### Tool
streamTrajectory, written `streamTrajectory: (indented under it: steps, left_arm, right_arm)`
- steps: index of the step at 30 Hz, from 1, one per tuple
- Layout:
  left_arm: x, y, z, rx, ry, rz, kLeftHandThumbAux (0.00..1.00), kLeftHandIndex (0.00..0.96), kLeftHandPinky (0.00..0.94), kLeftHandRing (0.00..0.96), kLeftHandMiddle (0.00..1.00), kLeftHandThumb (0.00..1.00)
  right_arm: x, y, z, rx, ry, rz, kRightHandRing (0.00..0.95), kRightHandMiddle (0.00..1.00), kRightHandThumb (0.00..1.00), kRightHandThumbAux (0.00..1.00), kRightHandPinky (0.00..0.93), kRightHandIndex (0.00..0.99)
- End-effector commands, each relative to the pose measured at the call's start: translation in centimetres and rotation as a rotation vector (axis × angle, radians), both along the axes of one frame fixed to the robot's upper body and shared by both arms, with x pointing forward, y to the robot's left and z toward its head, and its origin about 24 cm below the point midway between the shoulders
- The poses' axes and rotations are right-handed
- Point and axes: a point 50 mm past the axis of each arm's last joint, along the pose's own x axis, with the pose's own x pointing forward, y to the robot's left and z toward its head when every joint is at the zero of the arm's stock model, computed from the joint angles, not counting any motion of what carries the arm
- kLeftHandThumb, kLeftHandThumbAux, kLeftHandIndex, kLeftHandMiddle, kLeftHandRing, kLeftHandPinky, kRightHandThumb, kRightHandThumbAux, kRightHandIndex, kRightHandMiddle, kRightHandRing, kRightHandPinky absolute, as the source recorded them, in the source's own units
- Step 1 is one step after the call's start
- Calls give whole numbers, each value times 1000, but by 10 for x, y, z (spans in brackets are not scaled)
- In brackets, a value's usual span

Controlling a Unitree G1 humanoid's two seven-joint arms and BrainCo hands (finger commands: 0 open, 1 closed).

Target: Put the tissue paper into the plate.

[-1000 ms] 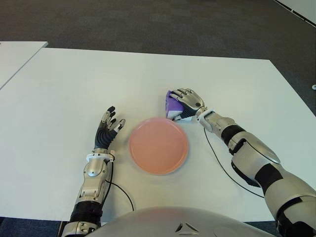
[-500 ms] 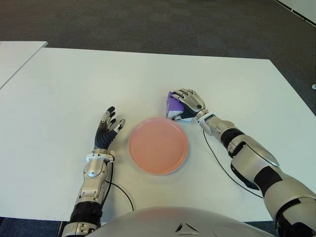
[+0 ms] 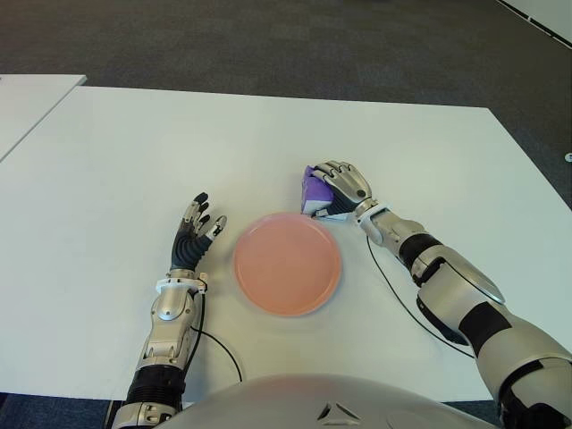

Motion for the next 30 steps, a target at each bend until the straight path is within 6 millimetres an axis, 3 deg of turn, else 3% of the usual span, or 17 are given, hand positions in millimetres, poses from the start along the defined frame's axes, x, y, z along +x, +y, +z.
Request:
streamTrajectory:
  steps: [1,6,13,20,30]
  left_arm:
    - [-20,-2,-29,-30,169,27,620,0,0,0,0,148]
    - [-19,-2,-28,-21,168,24,606,0,0,0,0,139]
    - [-18,-2,-29,-11,166,20,593,0,0,0,0,130]
    - [-18,-1,-30,-6,160,7,591,0,0,0,0,123]
    - [-12,-2,-30,-9,156,-2,612,0,0,0,0,113]
  right_arm:
    - [-55,-32,-73,-178,323,-60,784,798,712,718,768,440]
    - [-52,-33,-67,-189,247,-30,790,803,713,717,787,440]
    - [-30,-32,-43,-167,156,-22,818,829,716,716,818,440]
    - [1,-27,4,-79,-43,-18,834,844,721,715,841,439]
    - [24,-10,65,115,-341,43,848,859,734,712,836,440]
